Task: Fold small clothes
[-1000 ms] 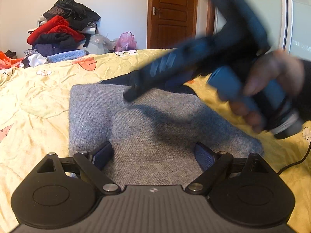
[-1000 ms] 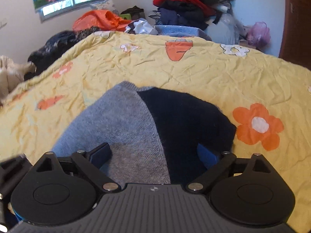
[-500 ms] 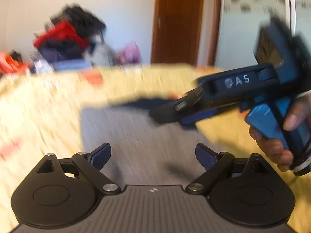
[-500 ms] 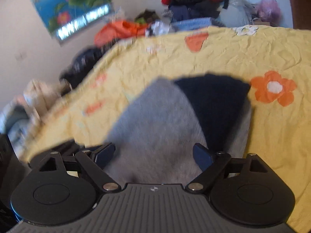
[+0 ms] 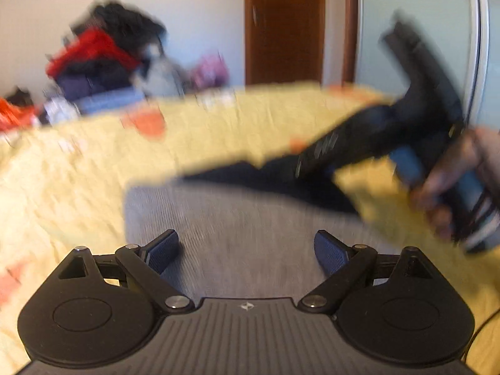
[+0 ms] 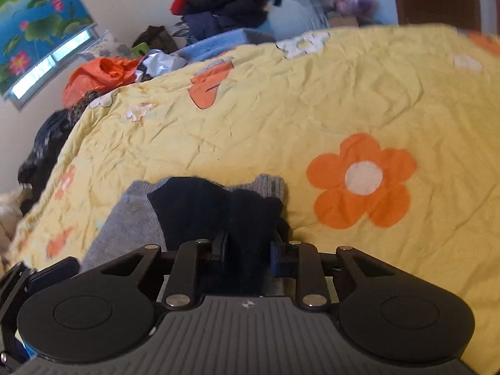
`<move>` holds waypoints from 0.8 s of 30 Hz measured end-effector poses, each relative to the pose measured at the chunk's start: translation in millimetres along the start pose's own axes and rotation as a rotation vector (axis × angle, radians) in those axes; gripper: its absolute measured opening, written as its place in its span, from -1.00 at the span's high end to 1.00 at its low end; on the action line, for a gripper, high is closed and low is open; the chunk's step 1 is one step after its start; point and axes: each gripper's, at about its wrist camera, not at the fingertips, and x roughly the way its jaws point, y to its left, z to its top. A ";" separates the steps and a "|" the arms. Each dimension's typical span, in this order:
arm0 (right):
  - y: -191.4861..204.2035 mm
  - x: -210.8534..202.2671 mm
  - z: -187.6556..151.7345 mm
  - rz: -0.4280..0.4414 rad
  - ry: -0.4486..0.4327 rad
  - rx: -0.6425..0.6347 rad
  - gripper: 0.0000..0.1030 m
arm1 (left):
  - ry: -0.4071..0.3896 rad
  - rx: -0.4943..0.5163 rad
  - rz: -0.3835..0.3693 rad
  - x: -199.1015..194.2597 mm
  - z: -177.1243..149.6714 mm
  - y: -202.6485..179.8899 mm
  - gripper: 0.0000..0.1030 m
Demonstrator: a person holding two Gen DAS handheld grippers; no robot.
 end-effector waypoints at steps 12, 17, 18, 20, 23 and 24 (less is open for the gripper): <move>-40.7 -79.5 -41.7 0.257 -0.010 0.204 -0.69 | -0.058 -0.294 -0.050 -76.6 -39.4 46.0 -0.86; -45.6 -90.1 -100.6 0.326 0.113 0.205 -0.41 | 0.066 -0.540 -0.177 -83.7 -81.2 75.8 -0.36; -42.2 -90.4 -106.3 0.347 0.126 0.204 -0.41 | 0.077 -0.576 -0.218 -82.7 -82.4 78.1 -0.36; -36.3 -88.6 -112.9 0.409 0.167 0.236 -0.41 | 0.115 -0.670 -0.326 -76.7 -84.3 80.6 -0.37; -26.6 -83.3 -118.0 0.470 0.196 0.239 -0.26 | 0.142 -0.664 -0.327 -68.7 -80.3 72.2 0.05; -25.6 -79.8 -116.3 0.456 0.208 0.247 0.24 | 0.163 -0.665 -0.298 -63.8 -78.6 71.4 0.54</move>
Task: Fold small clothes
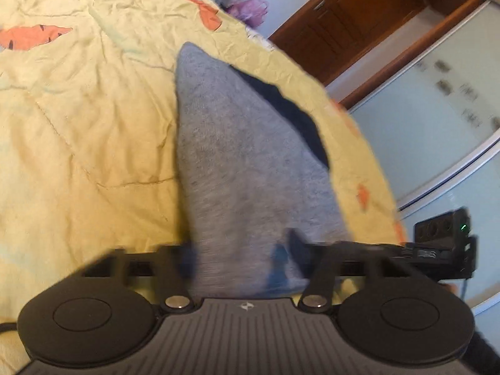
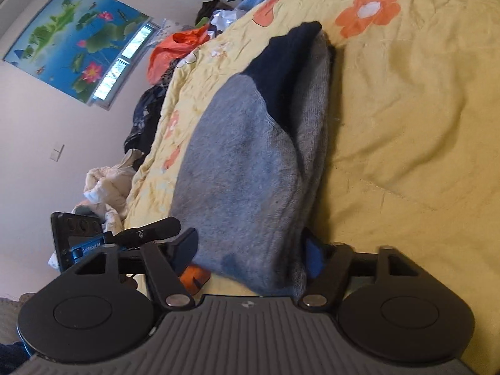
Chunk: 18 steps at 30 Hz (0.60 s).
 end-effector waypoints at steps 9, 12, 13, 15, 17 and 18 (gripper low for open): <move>28.1 -17.3 -9.8 -0.014 0.028 -0.131 0.63 | 0.022 0.036 -0.028 -26.8 -8.7 -20.5 0.79; 25.4 -28.4 -22.6 -0.004 0.054 -0.122 0.63 | 0.052 0.048 -0.029 -31.0 -24.8 -21.5 0.79; 23.3 -30.0 -28.7 -0.003 0.064 -0.114 0.63 | 0.060 0.064 -0.010 -29.5 -31.2 -21.4 0.79; 17.9 -31.0 -41.0 -0.002 0.075 -0.104 0.63 | 0.075 0.081 0.029 -25.1 -43.8 -18.4 0.79; 12.8 -28.2 -51.3 -0.015 0.082 -0.087 0.63 | 0.073 0.060 0.028 -28.5 -49.9 -14.3 0.79; 11.3 -28.2 -55.5 -0.006 0.085 -0.077 0.63 | 0.068 0.056 0.025 -30.9 -49.6 -14.0 0.79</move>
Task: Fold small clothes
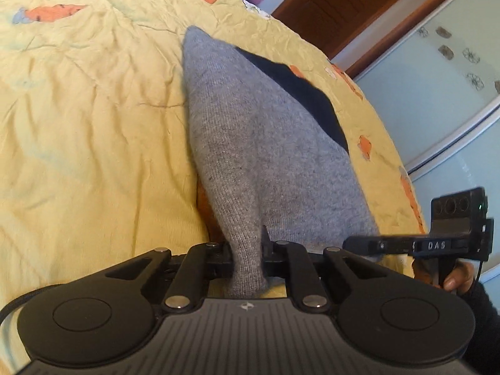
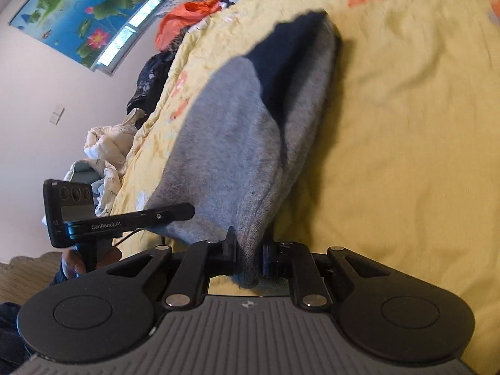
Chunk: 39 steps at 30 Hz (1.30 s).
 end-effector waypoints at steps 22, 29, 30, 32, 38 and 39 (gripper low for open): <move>70.2 -28.9 46.1 -0.246 -0.536 -0.195 -0.99 | -0.435 0.516 0.442 4.1 35.7 -103.1 -0.41; 71.1 62.6 136.6 -0.360 -0.385 -0.223 -0.89 | -0.257 0.564 0.492 92.1 62.1 -95.1 -0.41; 59.0 75.9 138.8 -0.407 -0.324 -0.194 -0.85 | -0.287 0.565 0.481 92.9 55.7 -87.1 -0.42; 37.0 89.6 121.6 -0.426 -0.318 -0.219 -0.81 | -0.326 0.566 0.464 91.8 46.5 -78.5 -0.42; 44.7 94.3 107.2 -0.462 -0.321 -0.326 -0.81 | -0.326 0.562 0.492 92.9 50.8 -83.7 -0.46; 45.4 88.9 109.1 -0.459 -0.335 -0.302 -0.73 | -0.345 0.564 0.508 85.2 45.8 -87.7 -0.44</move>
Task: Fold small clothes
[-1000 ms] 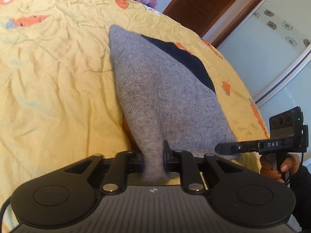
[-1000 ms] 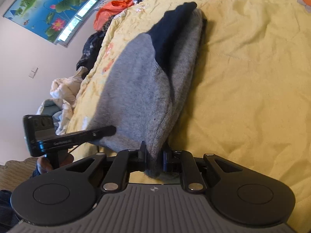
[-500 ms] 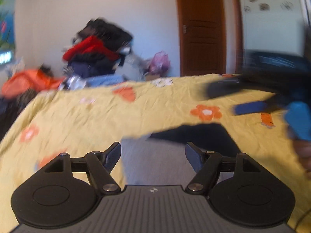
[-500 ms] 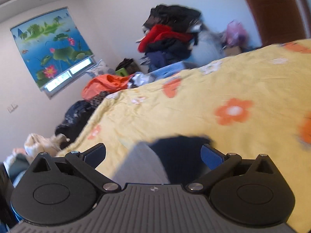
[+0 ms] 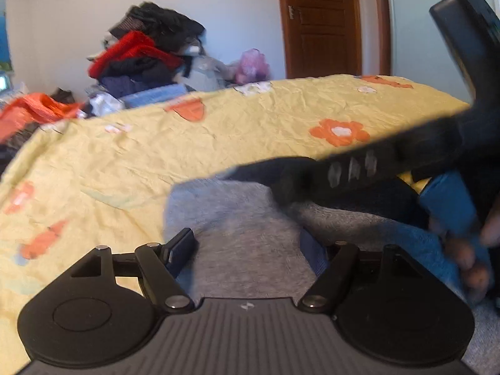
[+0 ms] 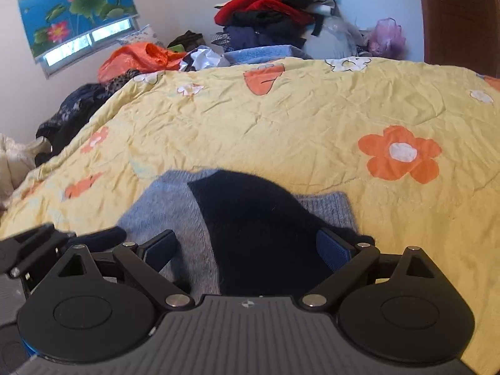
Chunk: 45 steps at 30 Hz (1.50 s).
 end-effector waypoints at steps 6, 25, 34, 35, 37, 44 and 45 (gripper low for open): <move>3.7 -81.1 -13.5 0.027 -0.192 0.125 -0.99 | -0.077 -0.042 -0.107 -78.2 -27.6 -4.7 -0.44; 33.6 -136.4 -119.4 -0.155 -0.084 0.002 -0.99 | 0.054 -0.254 0.025 -121.5 -93.3 -9.3 -0.61; 51.3 -156.1 -171.0 -0.236 -0.042 -0.042 -0.99 | 0.050 -0.191 0.052 -138.5 -119.7 -23.8 -0.74; 51.0 -160.1 -171.8 -0.218 -0.058 -0.029 -0.99 | 0.044 -0.185 0.045 -137.3 -120.7 -23.6 -0.79; 49.0 -158.6 -169.7 -0.215 -0.043 0.007 -0.99 | 0.058 -0.181 0.038 -133.2 -118.4 -22.7 -0.90; 57.2 -142.8 -174.7 -0.305 -0.049 -0.040 -0.99 | 0.106 -0.213 0.049 -122.0 -111.0 -13.6 -1.00; 58.4 -143.4 -176.1 -0.309 -0.049 -0.042 -0.99 | 0.103 -0.213 0.046 -122.6 -111.8 -13.2 -1.00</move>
